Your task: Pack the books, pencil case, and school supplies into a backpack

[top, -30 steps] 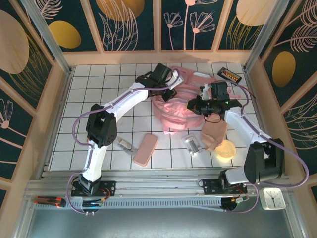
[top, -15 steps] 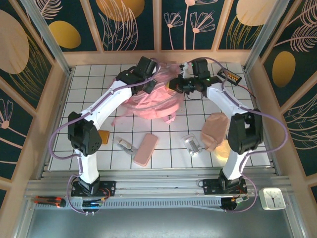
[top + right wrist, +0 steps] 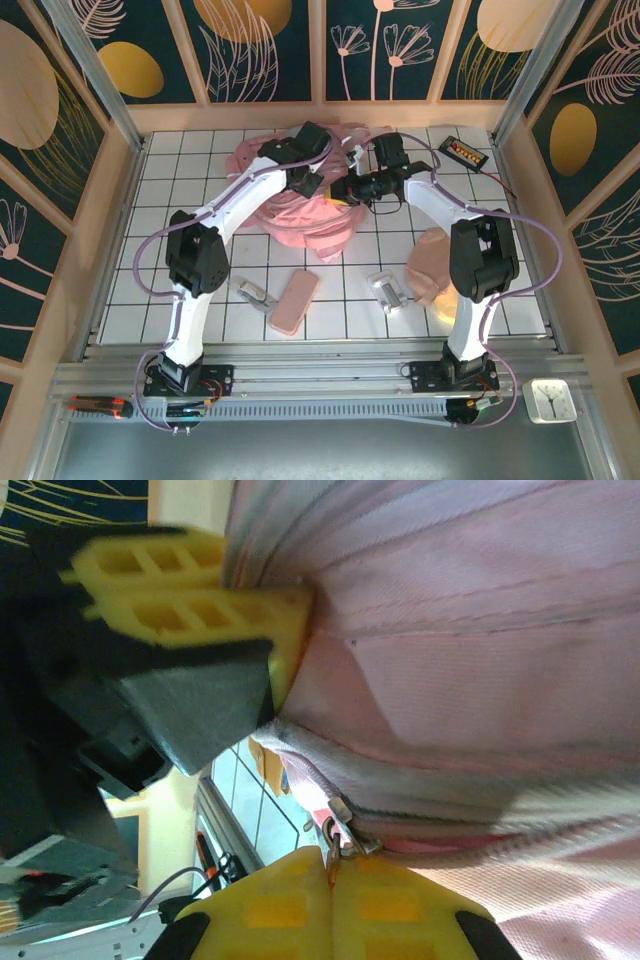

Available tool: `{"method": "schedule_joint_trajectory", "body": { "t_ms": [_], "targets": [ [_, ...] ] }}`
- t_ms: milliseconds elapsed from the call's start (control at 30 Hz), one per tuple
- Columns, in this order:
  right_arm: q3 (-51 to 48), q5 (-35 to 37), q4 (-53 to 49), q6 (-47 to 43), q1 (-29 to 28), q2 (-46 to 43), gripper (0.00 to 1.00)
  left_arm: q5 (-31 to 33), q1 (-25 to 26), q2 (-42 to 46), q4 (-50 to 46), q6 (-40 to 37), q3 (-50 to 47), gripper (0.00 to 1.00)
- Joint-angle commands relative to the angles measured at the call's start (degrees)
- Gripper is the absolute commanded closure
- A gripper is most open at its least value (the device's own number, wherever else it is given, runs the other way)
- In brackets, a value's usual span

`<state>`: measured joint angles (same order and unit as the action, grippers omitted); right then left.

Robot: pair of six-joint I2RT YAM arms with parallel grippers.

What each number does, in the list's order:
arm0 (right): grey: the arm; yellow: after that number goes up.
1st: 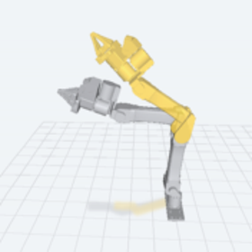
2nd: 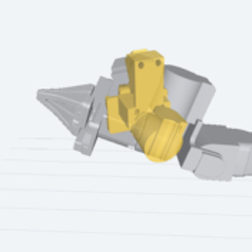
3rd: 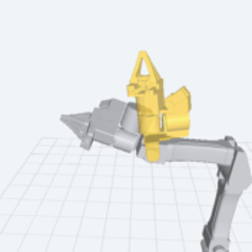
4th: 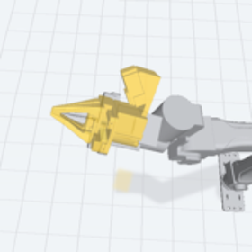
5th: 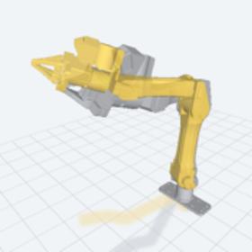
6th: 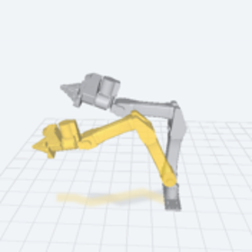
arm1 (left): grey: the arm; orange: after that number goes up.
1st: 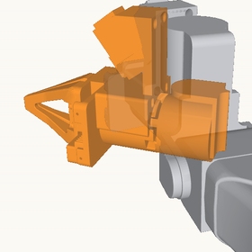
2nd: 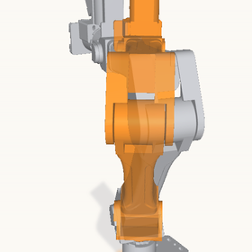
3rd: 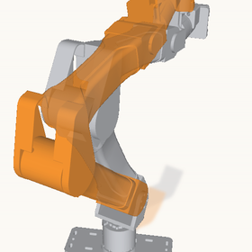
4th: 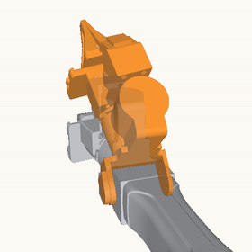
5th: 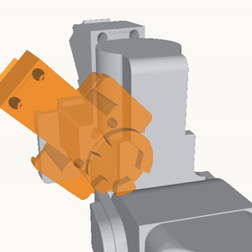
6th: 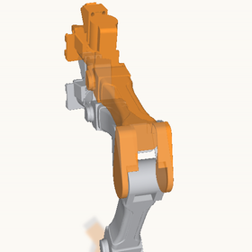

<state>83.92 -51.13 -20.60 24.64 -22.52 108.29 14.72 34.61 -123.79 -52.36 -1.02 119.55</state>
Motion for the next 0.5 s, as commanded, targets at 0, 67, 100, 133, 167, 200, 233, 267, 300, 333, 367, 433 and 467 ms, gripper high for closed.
{"method": "schedule_joint_trajectory", "body": {
  "t_ms": [0, 67, 100, 133, 167, 200, 233, 267, 300, 333, 367, 433, 467],
  "targets": [
    [-4.5, -11.1, 1.5, 3.6, -4.7, -2.6, 1.00, -1.4, -0.8, -3.2, 8.0, 5.1, 5.4, 1.00],
    [-8.3, -9.8, 8.3, 9.0, -5.5, -3.7, 1.00, -3.1, -0.8, -3.7, 8.1, 6.2, 6.0, 1.00],
    [-10.2, -8.8, 12.3, 12.0, -5.7, -4.0, 1.00, -4.0, -0.8, -3.9, 8.1, 6.9, 6.1, 1.00],
    [-11.5, -7.4, 15.0, 14.2, -5.9, -4.4, 1.00, -4.7, -0.8, -4.1, 8.0, 7.4, 6.3, 1.00],
    [-13.1, -4.5, 18.5, 17.3, -5.9, -5.2, 1.00, -5.5, -0.8, -4.3, 7.8, 7.8, 6.6, 1.00],
    [-15.1, -1.8, 21.9, 20.3, -6.0, -6.0, 1.00, -6.0, -0.8, -4.4, 7.7, 8.4, 7.0, 1.00],
    [-16.2, 0.4, 24.6, 22.6, -6.2, -6.7, 1.00, -6.2, -0.8, -4.4, 7.6, 8.8, 7.4, 1.00],
    [-17.0, 3.2, 26.6, 24.5, -6.7, -7.3, 1.00, -6.6, -0.8, -4.5, 7.3, 9.3, 7.8, 1.00],
    [-17.7, 5.8, 28.6, 26.2, -7.4, -8.0, 1.00, -6.6, -0.8, -4.4, 7.1, 9.9, 8.1, 1.00],
    [-18.2, 7.7, 30.2, 27.9, -7.9, -8.5, 1.00, -6.6, -0.8, -4.2, 7.1, 10.4, 8.3, 1.00],
    [-18.2, 8.6, 31.8, 29.5, -8.5, -8.5, 1.00, -6.8, -0.9, -3.9, 7.1, 10.8, 8.5, 1.00],
    [-17.5, 11.5, 31.4, 30.5, -10.7, -9.2, 1.00, -7.0, -0.9, -3.8, 7.1, 12.2, 9.1, 1.00],
    [-16.7, 13.1, 29.8, 29.4, -11.8, -9.7, 1.00, -7.7, -0.9, -3.9, 7.2, 12.7, 9.5, 1.00]
  ]
}}
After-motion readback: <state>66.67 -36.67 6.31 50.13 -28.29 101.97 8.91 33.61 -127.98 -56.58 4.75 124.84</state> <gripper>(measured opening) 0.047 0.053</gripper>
